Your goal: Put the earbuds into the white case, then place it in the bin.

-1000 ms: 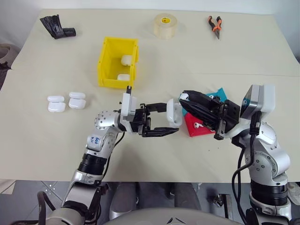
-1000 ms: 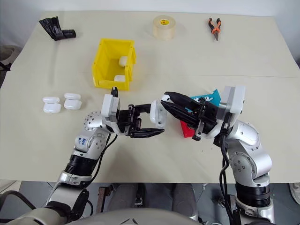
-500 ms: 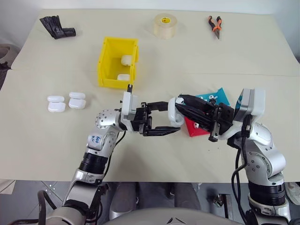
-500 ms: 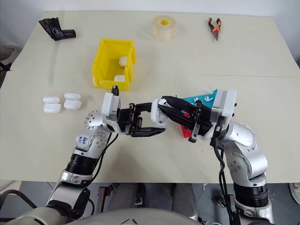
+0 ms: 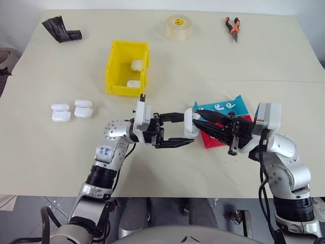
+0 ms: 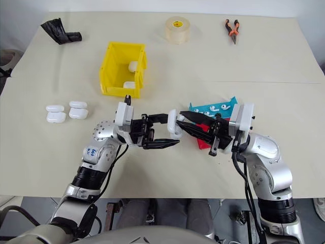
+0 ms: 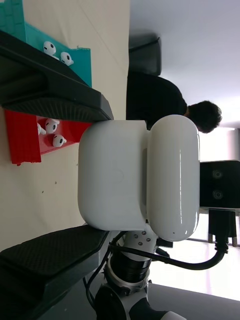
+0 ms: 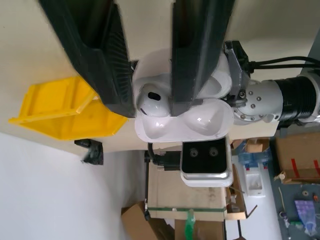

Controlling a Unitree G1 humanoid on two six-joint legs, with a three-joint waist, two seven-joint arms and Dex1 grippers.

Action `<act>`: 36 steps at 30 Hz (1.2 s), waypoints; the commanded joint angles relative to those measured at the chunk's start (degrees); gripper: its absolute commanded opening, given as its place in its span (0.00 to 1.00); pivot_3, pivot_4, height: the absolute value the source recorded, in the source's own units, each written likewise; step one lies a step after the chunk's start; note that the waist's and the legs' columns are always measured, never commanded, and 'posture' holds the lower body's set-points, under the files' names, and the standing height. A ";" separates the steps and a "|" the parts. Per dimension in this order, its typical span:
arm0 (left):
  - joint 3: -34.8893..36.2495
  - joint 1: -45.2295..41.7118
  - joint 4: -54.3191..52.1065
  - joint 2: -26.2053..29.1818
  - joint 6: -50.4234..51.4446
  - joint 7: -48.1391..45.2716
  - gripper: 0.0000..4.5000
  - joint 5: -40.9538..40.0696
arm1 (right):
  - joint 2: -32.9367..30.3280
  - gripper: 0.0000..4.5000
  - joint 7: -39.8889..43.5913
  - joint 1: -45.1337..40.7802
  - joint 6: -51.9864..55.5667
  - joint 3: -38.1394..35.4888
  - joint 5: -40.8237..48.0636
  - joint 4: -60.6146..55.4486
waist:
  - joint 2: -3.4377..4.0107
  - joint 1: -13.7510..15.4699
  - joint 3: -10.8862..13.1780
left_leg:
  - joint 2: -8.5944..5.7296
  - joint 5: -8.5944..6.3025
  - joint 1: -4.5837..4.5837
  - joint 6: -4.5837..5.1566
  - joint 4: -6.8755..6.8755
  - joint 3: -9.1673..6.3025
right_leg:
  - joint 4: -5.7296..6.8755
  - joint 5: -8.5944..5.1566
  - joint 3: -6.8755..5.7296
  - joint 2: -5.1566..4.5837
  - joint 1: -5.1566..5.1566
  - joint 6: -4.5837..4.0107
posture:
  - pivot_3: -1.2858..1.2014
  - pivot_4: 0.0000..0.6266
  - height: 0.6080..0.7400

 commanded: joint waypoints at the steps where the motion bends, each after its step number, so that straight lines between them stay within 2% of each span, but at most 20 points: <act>1: 0.60 -1.45 -2.58 -1.40 -1.32 -0.10 0.61 -1.74 | -1.17 0.55 2.05 -0.38 1.50 -0.15 1.87 -0.40 | 0.00 0.02 0.00 | 0.00 0.00 0.00 0.00 0.00 0.00 | -0.01 0.00 0.00 0.00 0.00 0.00 | 0.52 0.24 1.00; 7: 1.26 -0.20 -2.89 -1.05 -1.73 0.04 0.61 -1.39 | -5.59 0.98 4.66 -0.90 1.46 -5.07 2.80 0.63 | 0.00 0.06 0.00 | 0.00 0.00 0.00 0.00 0.00 0.00 | -0.01 0.00 0.00 0.00 0.00 0.00 | 0.52 0.24 1.00; 12: 2.80 2.77 -4.09 0.98 -2.45 0.48 0.61 -1.31 | -12.75 0.99 10.14 1.25 -2.44 -11.96 0.03 6.95 | -0.01 0.01 0.01 | 0.00 -0.01 -0.01 0.01 -0.02 0.01 | -0.04 0.00 0.00 -0.01 0.00 0.00 | 0.52 0.24 1.00; 16: 4.74 6.25 -6.33 2.89 -3.03 1.32 0.61 -1.42 | -17.83 0.99 17.68 3.51 -11.35 -16.37 -5.34 19.15 | -0.01 0.02 0.01 | 0.00 -0.01 0.02 0.01 -0.06 0.03 | -0.06 0.00 0.01 0.00 0.01 0.00 | 0.52 0.24 1.00; 24: 5.58 9.37 -9.96 3.18 -3.71 3.81 0.61 -1.43 | -20.87 0.99 22.10 -0.21 -18.68 -15.97 -10.53 33.62 | 0.00 -0.11 0.00 | 0.01 0.00 0.06 0.01 -0.04 0.09 | -0.03 0.00 0.06 0.00 0.02 0.00 | 0.52 0.24 1.00; 27: 4.94 9.11 -9.95 2.24 -4.31 4.68 0.61 -0.98 | -21.02 0.99 22.79 -4.09 -18.89 -14.11 -11.76 35.42 | 0.00 -0.15 0.00 | 0.02 0.01 0.07 -0.01 -0.04 0.09 | -0.01 0.00 0.06 0.00 0.02 0.00 | 0.52 0.24 1.00; 29: 4.50 8.77 -9.93 1.31 -4.84 5.36 0.61 -0.83 | -22.97 0.99 22.82 -8.44 -14.07 -10.92 -13.28 35.13 | 0.03 -0.24 0.01 | 0.02 0.01 0.07 -0.01 -0.02 0.09 | 0.00 0.00 0.07 0.00 0.01 0.00 | 0.52 0.24 1.00; 32: 3.59 8.14 -9.49 0.39 -4.99 5.54 0.61 -0.74 | -26.18 0.99 20.62 -18.54 -6.40 -3.22 -20.38 36.73 | 0.08 -0.35 0.02 | 0.03 0.01 0.07 -0.01 0.02 0.11 | 0.03 0.00 0.09 -0.01 -0.01 0.00 | 0.52 0.24 1.00; 36: 2.11 7.43 -8.77 -0.75 -4.63 5.19 0.61 -0.98 | -25.70 0.99 23.62 -32.57 -5.08 5.74 -28.07 45.62 | 0.09 -0.50 0.02 | 0.06 0.02 0.06 -0.04 0.01 0.09 | 0.03 0.00 0.06 0.01 -0.02 0.00 | 0.52 0.24 1.00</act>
